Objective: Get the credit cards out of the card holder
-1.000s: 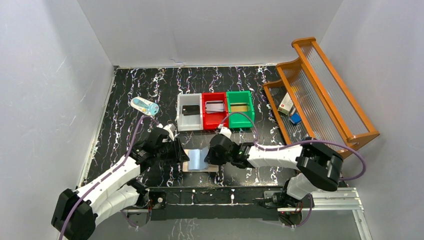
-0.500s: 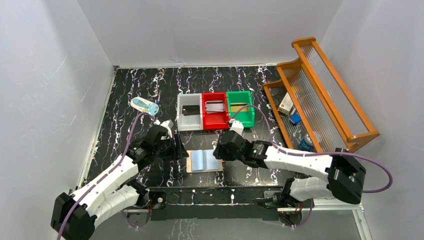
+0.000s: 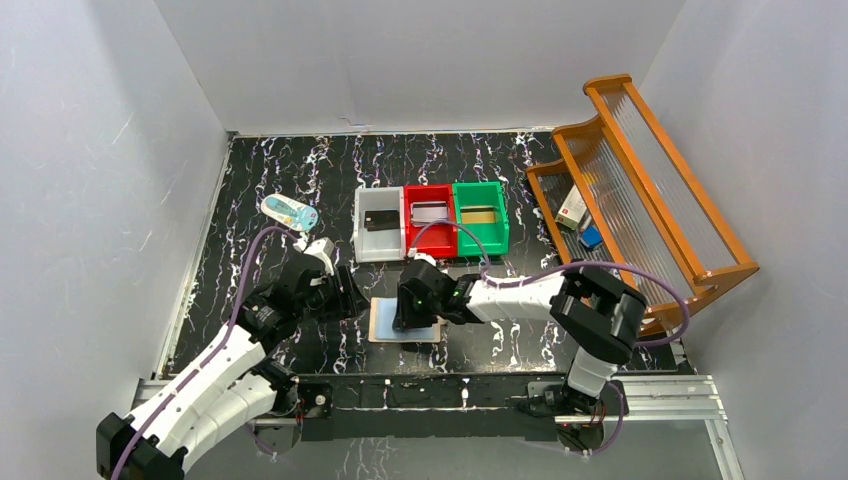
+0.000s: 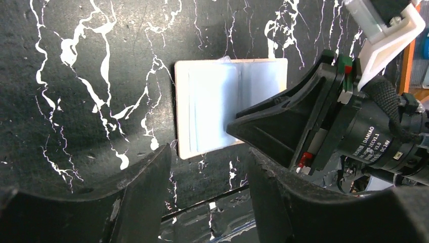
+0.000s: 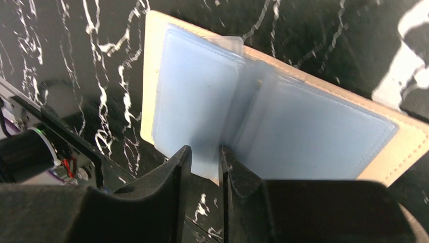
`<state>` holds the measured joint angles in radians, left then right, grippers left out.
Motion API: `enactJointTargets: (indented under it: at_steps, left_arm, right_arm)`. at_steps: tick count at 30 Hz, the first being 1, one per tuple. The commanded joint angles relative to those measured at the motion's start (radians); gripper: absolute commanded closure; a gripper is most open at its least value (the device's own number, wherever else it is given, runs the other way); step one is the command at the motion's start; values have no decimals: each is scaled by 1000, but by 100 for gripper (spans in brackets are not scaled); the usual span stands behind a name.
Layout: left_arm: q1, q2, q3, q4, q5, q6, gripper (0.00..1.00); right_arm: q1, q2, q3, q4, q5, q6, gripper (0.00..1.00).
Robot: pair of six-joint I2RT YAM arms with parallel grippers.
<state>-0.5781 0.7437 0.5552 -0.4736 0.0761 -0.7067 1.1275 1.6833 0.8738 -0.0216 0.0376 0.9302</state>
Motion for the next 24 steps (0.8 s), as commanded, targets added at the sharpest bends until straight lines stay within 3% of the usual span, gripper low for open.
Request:
enactJointTargets:
  at_steps: [1, 5, 9, 12, 15, 19, 24]
  left_arm:
    - [-3, -6, 37, -35, -27, 11, 43]
    - [-2, -4, 58, -50, -56, 27, 36]
    - [-3, 5, 110, -70, -124, 65, 22]
    - [-2, 40, 192, -117, -242, 111, 3]
    - [14, 54, 290, -117, -339, 234, 2]
    - [165, 104, 403, -100, -369, 379, 2]
    - [417, 241, 571, -114, -241, 419, 2]
  right_arm:
    - [2, 33, 74, -27, -4, -18, 65]
    - [6, -63, 119, -139, 112, -60, 57]
    - [-2, -206, 134, -181, 240, -159, 41]
    - [-27, -308, 143, -224, 358, -222, 28]
    - [-67, -409, 145, -234, 445, -308, 21]
    - [-136, -532, 161, -222, 549, -434, 10]
    - [-298, -606, 211, -250, 553, -551, 2]
